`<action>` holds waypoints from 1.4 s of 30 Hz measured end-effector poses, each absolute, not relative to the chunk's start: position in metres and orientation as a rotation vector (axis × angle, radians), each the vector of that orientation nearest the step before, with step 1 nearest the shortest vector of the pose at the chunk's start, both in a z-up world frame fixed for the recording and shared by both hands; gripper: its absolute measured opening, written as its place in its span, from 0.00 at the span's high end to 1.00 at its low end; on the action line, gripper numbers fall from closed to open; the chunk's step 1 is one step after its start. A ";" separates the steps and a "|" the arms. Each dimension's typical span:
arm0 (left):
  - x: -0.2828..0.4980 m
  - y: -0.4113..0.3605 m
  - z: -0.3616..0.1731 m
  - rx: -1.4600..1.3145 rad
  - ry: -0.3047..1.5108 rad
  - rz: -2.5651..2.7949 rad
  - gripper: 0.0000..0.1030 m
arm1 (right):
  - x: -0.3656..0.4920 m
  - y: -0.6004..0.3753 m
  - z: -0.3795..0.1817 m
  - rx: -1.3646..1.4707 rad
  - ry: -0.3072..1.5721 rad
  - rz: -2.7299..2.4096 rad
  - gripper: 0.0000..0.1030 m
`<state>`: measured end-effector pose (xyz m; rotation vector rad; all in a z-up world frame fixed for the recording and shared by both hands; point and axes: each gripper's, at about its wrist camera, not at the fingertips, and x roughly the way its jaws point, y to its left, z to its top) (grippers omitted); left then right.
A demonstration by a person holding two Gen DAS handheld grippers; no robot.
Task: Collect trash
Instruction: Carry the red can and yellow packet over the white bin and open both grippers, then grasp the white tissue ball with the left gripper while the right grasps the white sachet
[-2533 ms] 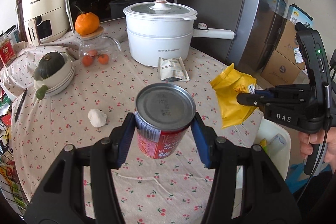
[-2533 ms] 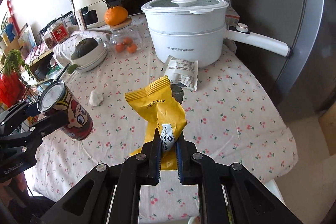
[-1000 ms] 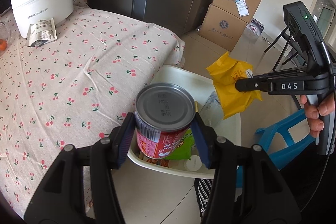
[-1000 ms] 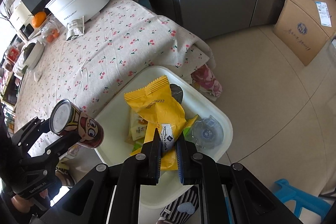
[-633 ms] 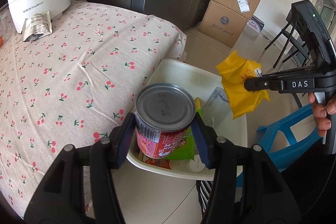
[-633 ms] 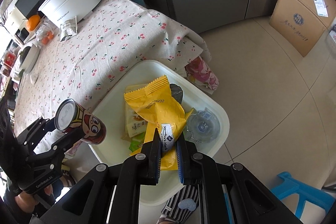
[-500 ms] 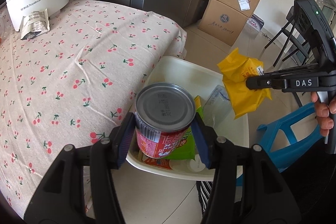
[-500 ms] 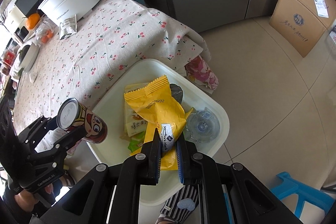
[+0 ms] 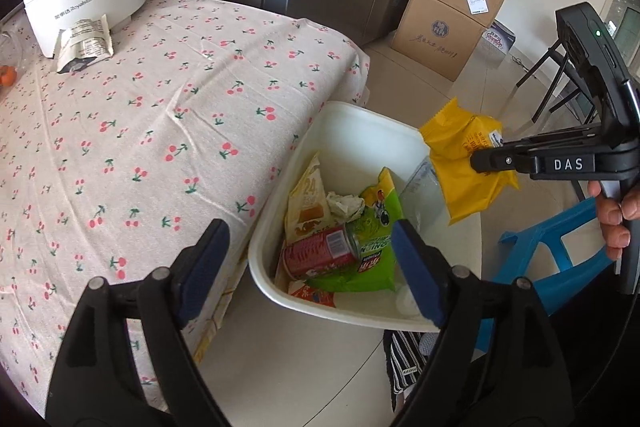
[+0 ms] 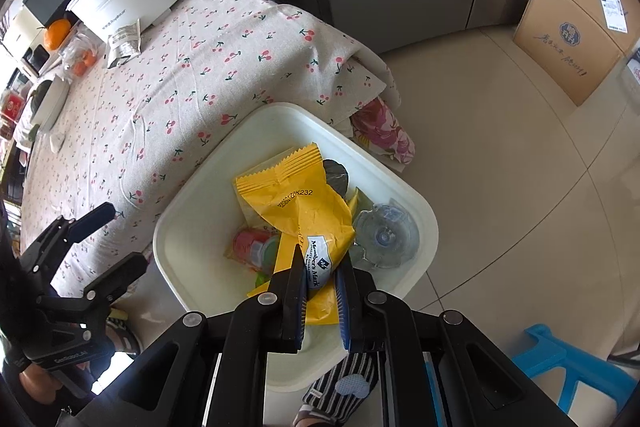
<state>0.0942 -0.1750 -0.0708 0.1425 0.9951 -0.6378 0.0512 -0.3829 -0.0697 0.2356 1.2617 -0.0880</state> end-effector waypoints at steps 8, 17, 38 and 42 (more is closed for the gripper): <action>0.089 -0.145 -0.057 0.169 0.989 -0.542 0.08 | 0.064 -0.363 -0.070 0.220 1.256 -0.056 0.84; 0.086 -0.116 -0.054 0.159 0.995 -0.475 0.04 | 0.068 -0.346 -0.060 0.266 1.216 -0.028 0.31; 0.130 0.027 -0.026 -0.019 0.997 -0.177 0.01 | 0.104 -0.288 -0.040 0.105 1.153 -0.038 0.19; 0.154 0.061 -0.019 -0.024 0.993 -0.114 0.01 | 0.125 -0.271 -0.034 0.084 1.133 -0.023 0.19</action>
